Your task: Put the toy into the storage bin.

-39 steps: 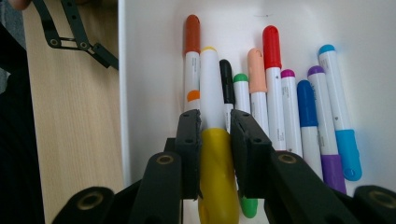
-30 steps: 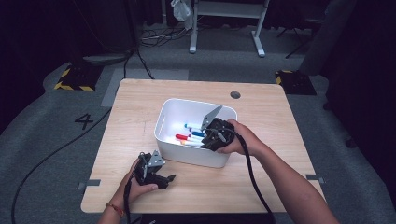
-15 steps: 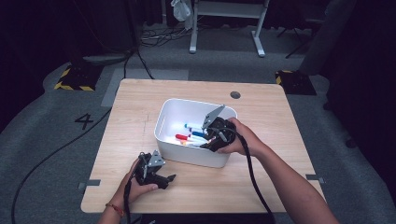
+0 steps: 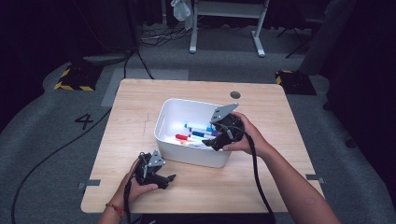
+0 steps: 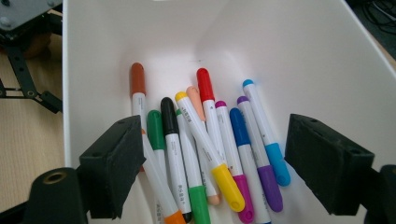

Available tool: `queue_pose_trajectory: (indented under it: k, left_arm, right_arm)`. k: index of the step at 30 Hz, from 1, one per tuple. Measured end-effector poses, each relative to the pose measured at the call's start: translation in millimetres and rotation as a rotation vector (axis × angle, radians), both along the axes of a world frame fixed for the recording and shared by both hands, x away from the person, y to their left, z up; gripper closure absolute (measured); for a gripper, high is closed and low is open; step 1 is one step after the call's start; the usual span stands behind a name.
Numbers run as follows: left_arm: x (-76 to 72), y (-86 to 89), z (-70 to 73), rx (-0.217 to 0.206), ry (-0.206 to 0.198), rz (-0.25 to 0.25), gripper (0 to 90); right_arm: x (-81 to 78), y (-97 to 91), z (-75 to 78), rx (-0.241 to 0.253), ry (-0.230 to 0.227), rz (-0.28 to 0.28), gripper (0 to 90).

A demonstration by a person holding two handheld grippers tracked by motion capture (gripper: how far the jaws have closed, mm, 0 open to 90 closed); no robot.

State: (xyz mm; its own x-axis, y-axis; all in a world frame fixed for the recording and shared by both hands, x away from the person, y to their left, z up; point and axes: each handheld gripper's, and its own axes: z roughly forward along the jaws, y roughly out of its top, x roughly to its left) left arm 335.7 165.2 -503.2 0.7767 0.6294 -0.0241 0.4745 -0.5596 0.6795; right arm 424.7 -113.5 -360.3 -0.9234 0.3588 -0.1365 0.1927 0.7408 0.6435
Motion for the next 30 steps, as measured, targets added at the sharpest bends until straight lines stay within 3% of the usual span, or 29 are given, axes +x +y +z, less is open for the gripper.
queue_pose_trajectory:
  k: [4,6,15,20,21,30]
  left_arm:
    - [0.0,0.0,0.0,0.000,0.000,0.000,14.5]
    - [0.0,0.0,0.0,0.000,0.000,0.000,14.5]
    - [-0.1,0.0,0.0,0.000,0.000,0.000,14.5]
    - [-0.1,0.0,0.0,0.000,0.000,0.000,14.5]
    - [0.0,0.0,0.0,0.000,0.000,0.000,14.5]
    - [-0.1,-0.1,0.0,0.000,-0.001,0.001,14.6]
  right_arm:
    - [-4.1,-8.0,6.1,0.015,-0.053,-0.027,19.6]
    - [-6.8,-11.9,9.2,0.016,-0.101,-0.075,21.0]
    - [-21.5,-43.1,21.5,0.066,-0.165,-0.129,19.2]
    - [-28.7,-62.8,24.6,0.093,-0.180,-0.154,19.2]
    - [-32.5,-74.0,24.6,0.105,-0.190,-0.169,19.2]
    - [-41.2,-105.0,14.5,0.124,-0.176,-0.216,19.2]
